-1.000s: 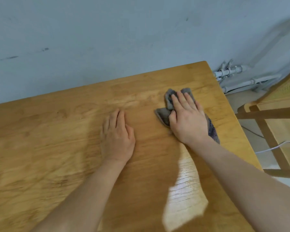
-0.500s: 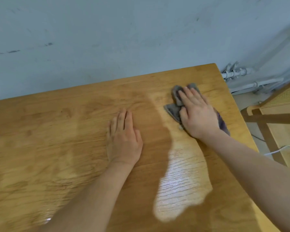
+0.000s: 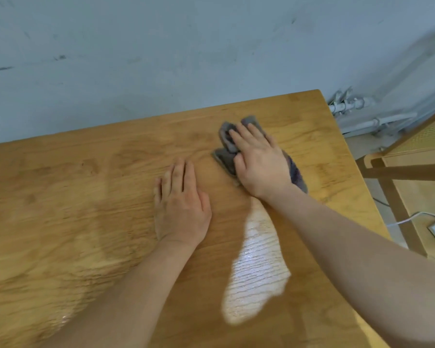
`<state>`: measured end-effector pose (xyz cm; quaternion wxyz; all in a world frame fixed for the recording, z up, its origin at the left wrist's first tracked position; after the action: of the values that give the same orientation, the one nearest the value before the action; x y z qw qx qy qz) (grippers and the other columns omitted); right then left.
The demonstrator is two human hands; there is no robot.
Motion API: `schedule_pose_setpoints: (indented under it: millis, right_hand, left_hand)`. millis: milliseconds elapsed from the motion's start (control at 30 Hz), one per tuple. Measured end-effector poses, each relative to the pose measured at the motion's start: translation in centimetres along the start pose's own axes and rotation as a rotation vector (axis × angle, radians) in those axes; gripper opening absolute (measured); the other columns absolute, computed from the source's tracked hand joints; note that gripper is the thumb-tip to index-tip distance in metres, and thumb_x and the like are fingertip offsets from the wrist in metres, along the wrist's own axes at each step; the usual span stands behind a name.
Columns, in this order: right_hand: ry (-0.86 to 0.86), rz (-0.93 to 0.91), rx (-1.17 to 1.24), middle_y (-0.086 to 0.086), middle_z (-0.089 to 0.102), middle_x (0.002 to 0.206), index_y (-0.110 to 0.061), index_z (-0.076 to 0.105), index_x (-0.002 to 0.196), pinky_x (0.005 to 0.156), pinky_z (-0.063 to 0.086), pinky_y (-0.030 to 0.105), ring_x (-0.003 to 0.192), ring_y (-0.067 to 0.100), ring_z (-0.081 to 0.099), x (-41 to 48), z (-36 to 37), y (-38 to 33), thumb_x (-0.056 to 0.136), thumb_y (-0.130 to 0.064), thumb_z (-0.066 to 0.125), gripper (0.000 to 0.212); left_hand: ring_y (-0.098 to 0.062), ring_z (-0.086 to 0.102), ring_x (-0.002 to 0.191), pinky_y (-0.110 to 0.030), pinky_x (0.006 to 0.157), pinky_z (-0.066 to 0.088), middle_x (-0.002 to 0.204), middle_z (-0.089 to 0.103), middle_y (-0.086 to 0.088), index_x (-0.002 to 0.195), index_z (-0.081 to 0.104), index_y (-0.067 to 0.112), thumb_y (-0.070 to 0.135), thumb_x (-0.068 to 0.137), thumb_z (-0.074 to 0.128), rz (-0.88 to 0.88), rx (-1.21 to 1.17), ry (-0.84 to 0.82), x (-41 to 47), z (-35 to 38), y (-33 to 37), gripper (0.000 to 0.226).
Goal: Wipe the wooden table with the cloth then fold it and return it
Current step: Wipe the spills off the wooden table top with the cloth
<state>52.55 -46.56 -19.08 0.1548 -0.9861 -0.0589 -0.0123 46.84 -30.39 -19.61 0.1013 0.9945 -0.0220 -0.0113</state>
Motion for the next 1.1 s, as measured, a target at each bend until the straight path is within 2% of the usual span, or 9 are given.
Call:
schedule_pose_setpoints:
  millis: [100, 200, 367, 467, 533, 667, 800, 1000, 1100]
  right_hand:
    - [0.011, 0.31, -0.08, 0.003, 0.024, 0.16, -0.016, 0.031, 0.151, 0.12, 0.013, 0.044, 0.148, 0.021, 0.018, 0.2, -1.7, 7.1, 0.095, -0.031, 0.027, 0.058]
    - [0.055, 0.48, -0.072, 0.005, 0.02, 0.161, -0.015, 0.026, 0.153, 0.119, 0.012, 0.048, 0.148, 0.025, 0.014, 2.1, -1.3, 6.3, 0.094, -0.033, 0.028, 0.061]
    - [-0.092, -0.005, -0.038, -0.005, 0.02, 0.161, -0.026, 0.029, 0.151, 0.119, 0.01, 0.047, 0.149, 0.019, 0.012, 4.3, 2.8, -6.2, 0.095, -0.035, 0.031, 0.057]
    - [-0.114, -0.146, -0.042, -0.006, 0.025, 0.16, -0.028, 0.034, 0.149, 0.119, 0.012, 0.044, 0.148, 0.016, 0.017, 3.8, 2.6, -5.4, 0.094, -0.036, 0.034, 0.056]
    - [-0.055, -0.102, -0.055, -0.004, 0.031, 0.158, -0.025, 0.039, 0.147, 0.118, 0.018, 0.042, 0.146, 0.016, 0.023, 3.2, 1.2, -1.6, 0.09, -0.036, 0.034, 0.058]
    - [-0.008, 0.282, -0.091, 0.001, 0.019, 0.162, -0.019, 0.025, 0.153, 0.12, 0.011, 0.044, 0.149, 0.018, 0.013, 3.1, -1.8, 8.9, 0.097, -0.037, 0.027, 0.059]
    - [0.047, 0.447, -0.079, 0.005, 0.015, 0.162, -0.016, 0.021, 0.154, 0.12, 0.008, 0.049, 0.149, 0.024, 0.01, 4.8, -1.8, 10.1, 0.096, -0.036, 0.027, 0.061]
    - [-0.082, -0.063, -0.061, -0.004, 0.024, 0.16, -0.029, 0.033, 0.15, 0.119, 0.013, 0.045, 0.148, 0.02, 0.016, 6.0, -0.1, 3.8, 0.095, -0.039, 0.031, 0.056]
    - [-0.018, 0.004, -0.094, -0.001, 0.029, 0.159, -0.026, 0.036, 0.148, 0.118, 0.017, 0.045, 0.147, 0.019, 0.02, 6.0, -1.8, 8.6, 0.092, -0.042, 0.028, 0.06]
  left_hand:
    - [-0.025, 0.019, 0.143, -0.045, 0.118, 0.012, 0.156, 0.025, -0.008, 0.149, 0.028, 0.016, 0.031, 0.094, 0.026, 0.012, 0.012, -0.033, -0.1, 0.2, 0.2, 0.056]
    - [-0.026, 0.018, 0.144, -0.045, 0.118, 0.011, 0.156, 0.024, -0.009, 0.149, 0.025, 0.018, 0.032, 0.094, 0.023, 0.016, 0.023, -0.041, 0.0, 0.3, 0.3, 0.057]
    - [-0.026, 0.024, 0.14, -0.047, 0.117, 0.018, 0.151, 0.033, -0.009, 0.145, 0.033, 0.015, 0.034, 0.089, 0.025, -0.005, 0.022, -0.024, 0.1, 0.1, 0.1, 0.06]
    - [-0.027, 0.027, 0.139, -0.048, 0.116, 0.02, 0.149, 0.036, -0.009, 0.141, 0.038, 0.015, 0.031, 0.088, 0.028, 0.0, 0.013, -0.014, 0.1, -0.1, 0.4, 0.056]
    - [-0.028, 0.026, 0.14, -0.049, 0.116, 0.019, 0.151, 0.034, -0.01, 0.142, 0.038, 0.015, 0.029, 0.09, 0.03, 0.003, 0.027, -0.036, 0.0, -0.1, 0.6, 0.054]
    - [-0.024, 0.008, 0.146, -0.046, 0.119, 0.008, 0.159, 0.015, -0.006, 0.149, 0.022, 0.015, 0.029, 0.093, 0.028, -0.018, 0.033, -0.128, 0.6, 0.0, 1.9, 0.059]
    - [-0.023, -0.009, 0.147, -0.047, 0.119, 0.001, 0.16, -0.004, -0.006, 0.152, 0.003, 0.016, 0.04, 0.094, 0.015, 0.084, -0.018, -0.149, 1.0, 1.3, 7.5, 0.065]
    - [-0.026, 0.005, 0.147, -0.05, 0.118, 0.009, 0.159, 0.016, -0.008, 0.151, 0.019, 0.015, 0.038, 0.092, 0.022, 0.042, 0.006, -0.093, 1.0, 2.1, 8.2, 0.063]
    - [-0.024, 0.008, 0.147, -0.049, 0.118, 0.009, 0.158, 0.018, -0.007, 0.15, 0.021, 0.016, 0.038, 0.092, 0.022, 0.043, -0.004, -0.089, 1.0, 2.0, 8.2, 0.062]
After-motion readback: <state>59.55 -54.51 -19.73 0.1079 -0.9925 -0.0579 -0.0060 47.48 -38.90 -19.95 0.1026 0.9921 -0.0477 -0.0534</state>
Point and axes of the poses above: each hand's wrist, its own x-axis towards the middle knuckle, its own z-axis out of the palm, y = z × x, the point moved 8 cm from there along x, towards the middle knuckle
